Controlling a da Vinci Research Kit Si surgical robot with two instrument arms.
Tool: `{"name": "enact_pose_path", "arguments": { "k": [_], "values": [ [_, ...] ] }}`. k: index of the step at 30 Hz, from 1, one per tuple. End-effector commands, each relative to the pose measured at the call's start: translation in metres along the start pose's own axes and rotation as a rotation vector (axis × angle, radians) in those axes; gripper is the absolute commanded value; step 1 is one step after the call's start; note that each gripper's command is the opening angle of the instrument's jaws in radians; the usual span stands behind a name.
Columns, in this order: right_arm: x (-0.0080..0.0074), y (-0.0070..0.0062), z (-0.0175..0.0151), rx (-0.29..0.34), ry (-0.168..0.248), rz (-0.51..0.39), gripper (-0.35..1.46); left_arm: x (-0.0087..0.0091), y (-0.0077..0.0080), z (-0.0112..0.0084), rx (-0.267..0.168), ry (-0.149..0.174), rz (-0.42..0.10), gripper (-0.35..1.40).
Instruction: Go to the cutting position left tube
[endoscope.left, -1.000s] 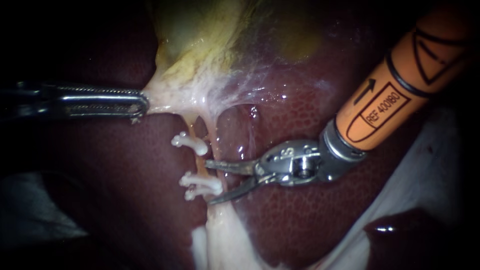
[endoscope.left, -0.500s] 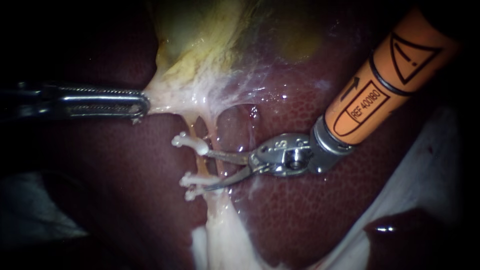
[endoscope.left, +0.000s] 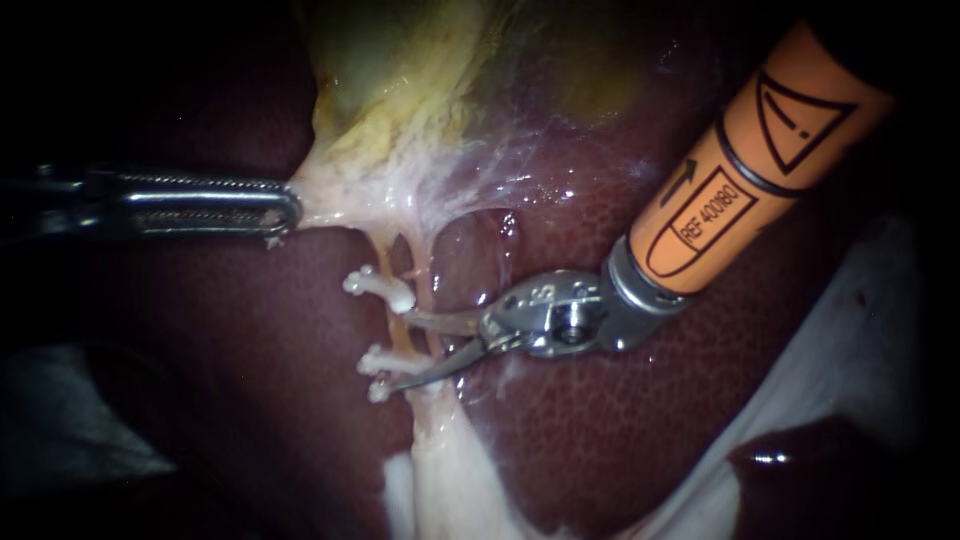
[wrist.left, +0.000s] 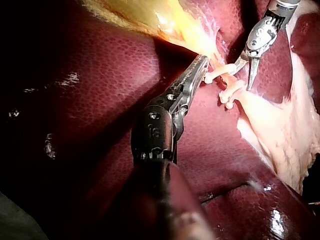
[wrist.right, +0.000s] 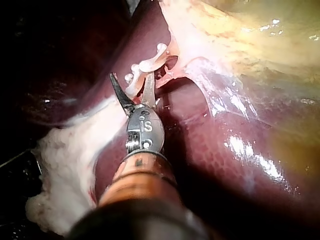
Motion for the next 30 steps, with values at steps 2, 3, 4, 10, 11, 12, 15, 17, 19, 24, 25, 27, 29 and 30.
{"name": "enact_pose_path", "arguments": {
  "k": [2, 3, 4, 10, 11, 12, 15, 17, 19, 24, 25, 27, 29, 30],
  "values": [
    [0.0001, 0.0000, 0.0007, -0.004, -0.001, -0.002, 1.16, 0.0000, 0.0001, 0.0000, 0.002, 0.000, -0.001, -0.35],
    [0.0002, 0.0000, 0.0012, -0.005, 0.001, -0.003, 1.16, 0.0001, 0.0001, 0.0000, 0.002, 0.000, -0.001, -0.35],
    [0.0002, 0.0000, 0.0016, -0.006, 0.004, -0.004, 1.15, 0.0001, 0.0001, 0.0001, 0.002, 0.000, -0.001, -0.35],
    [0.0004, 0.0005, 0.0035, -0.031, 0.034, 0.033, 1.16, 0.0001, 0.0005, 0.0002, 0.007, 0.002, -0.001, -0.35],
    [0.0004, 0.0005, 0.0036, -0.034, 0.038, 0.039, 1.16, 0.0001, 0.0005, 0.0003, 0.008, 0.002, -0.001, -0.35],
    [0.0005, 0.0006, 0.0037, -0.040, 0.045, 0.046, 1.18, 0.0001, 0.0006, 0.0003, 0.008, 0.002, -0.001, -0.35],
    [0.0010, 0.0010, 0.0043, -0.059, 0.067, 0.054, 1.23, 0.0001, 0.0008, 0.0005, 0.002, 0.001, -0.001, -0.35],
    [0.0013, 0.0012, 0.0046, -0.057, 0.088, 0.078, 1.26, 0.0000, 0.0010, 0.0006, 0.000, 0.000, -0.001, -0.35],
    [0.0014, 0.0012, 0.0048, -0.056, 0.097, 0.090, 1.26, 0.0001, 0.0012, 0.0006, 0.001, 0.000, -0.002, -0.35],
    [0.0018, 0.0010, 0.0047, -0.054, 0.104, 0.103, 1.28, 0.0001, 0.0011, 0.0007, 0.000, 0.000, -0.001, -0.35],
    [0.0019, 0.0009, 0.0046, -0.052, 0.110, 0.109, 1.28, 0.0001, 0.0011, 0.0007, 0.000, 0.000, -0.001, -0.35],
    [0.0023, 0.0006, 0.0045, -0.048, 0.120, 0.110, 1.31, 0.0001, 0.0011, 0.0006, 0.000, 0.000, -0.001, -0.35],
    [0.0028, 0.0001, 0.0043, -0.044, 0.126, 0.111, 1.31, 0.0000, 0.0010, 0.0006, -0.001, 0.000, -0.001, -0.35],
    [0.0031, -0.0002, 0.0042, -0.042, 0.129, 0.111, 1.31, 0.0000, 0.0010, 0.0006, -0.001, 0.000, -0.001, -0.35]
  ]
}}
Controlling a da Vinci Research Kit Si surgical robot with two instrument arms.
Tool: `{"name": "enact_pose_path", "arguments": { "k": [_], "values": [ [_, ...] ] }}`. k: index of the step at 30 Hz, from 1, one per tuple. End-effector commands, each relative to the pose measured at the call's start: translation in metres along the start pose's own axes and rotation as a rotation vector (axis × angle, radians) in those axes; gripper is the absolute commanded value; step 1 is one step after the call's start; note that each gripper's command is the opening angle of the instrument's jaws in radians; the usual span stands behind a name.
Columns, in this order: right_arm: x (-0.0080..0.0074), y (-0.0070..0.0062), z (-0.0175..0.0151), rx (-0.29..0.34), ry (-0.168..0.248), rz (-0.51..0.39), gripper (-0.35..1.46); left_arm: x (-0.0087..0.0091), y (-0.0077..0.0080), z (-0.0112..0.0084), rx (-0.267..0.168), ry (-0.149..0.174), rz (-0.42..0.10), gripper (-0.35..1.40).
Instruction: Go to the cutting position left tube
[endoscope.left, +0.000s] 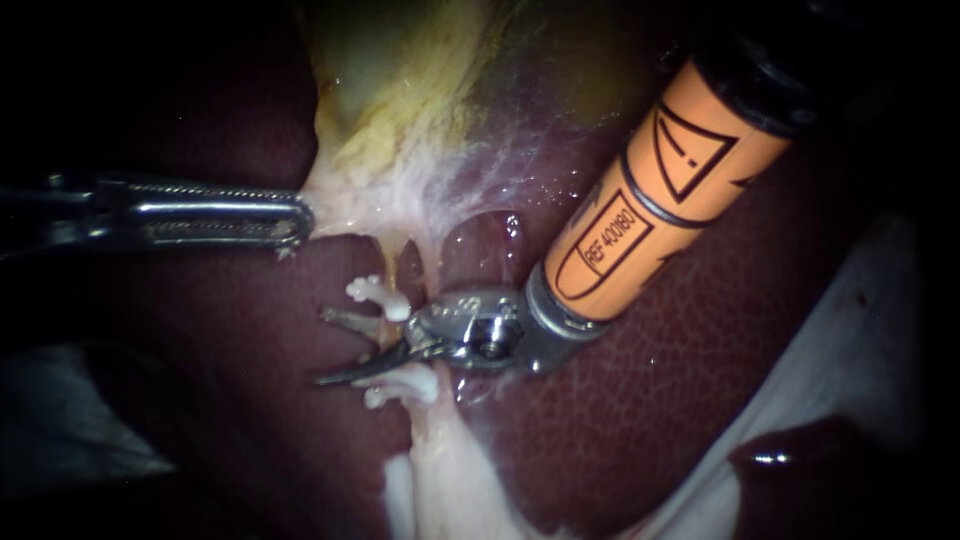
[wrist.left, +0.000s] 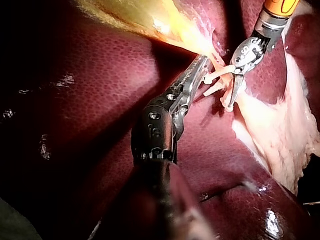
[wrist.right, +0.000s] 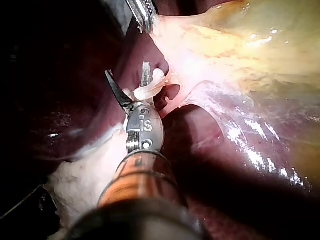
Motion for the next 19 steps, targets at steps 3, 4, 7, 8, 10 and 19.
{"name": "enact_pose_path", "arguments": {
  "k": [3, 4, 7, 8, 10, 19],
  "values": [
    [0.0007, -0.0008, -0.0001, 0.005, 0.009, 0.000, 1.31, 0.0000, -0.0002, -0.0001, -0.002, 0.000, 0.000, -0.35],
    [0.0008, -0.0010, -0.0001, 0.007, 0.012, 0.000, 1.31, 0.0000, -0.0003, -0.0001, -0.002, -0.001, 0.000, -0.35],
    [0.0011, -0.0015, -0.0001, 0.010, 0.015, 0.000, 1.33, -0.0001, -0.0004, -0.0001, -0.003, -0.001, 0.001, -0.35],
    [0.0011, -0.0015, -0.0001, 0.013, 0.014, -0.001, 1.33, -0.0001, -0.0004, -0.0001, -0.003, -0.001, 0.001, -0.35],
    [0.0011, -0.0015, -0.0001, 0.013, 0.014, 0.000, 1.33, -0.0001, -0.0004, -0.0001, -0.003, -0.001, 0.001, -0.35],
    [0.0010, -0.0014, -0.0001, 0.013, 0.013, 0.011, 1.33, -0.0001, -0.0004, -0.0001, -0.003, -0.001, 0.001, -0.35]
  ]
}}
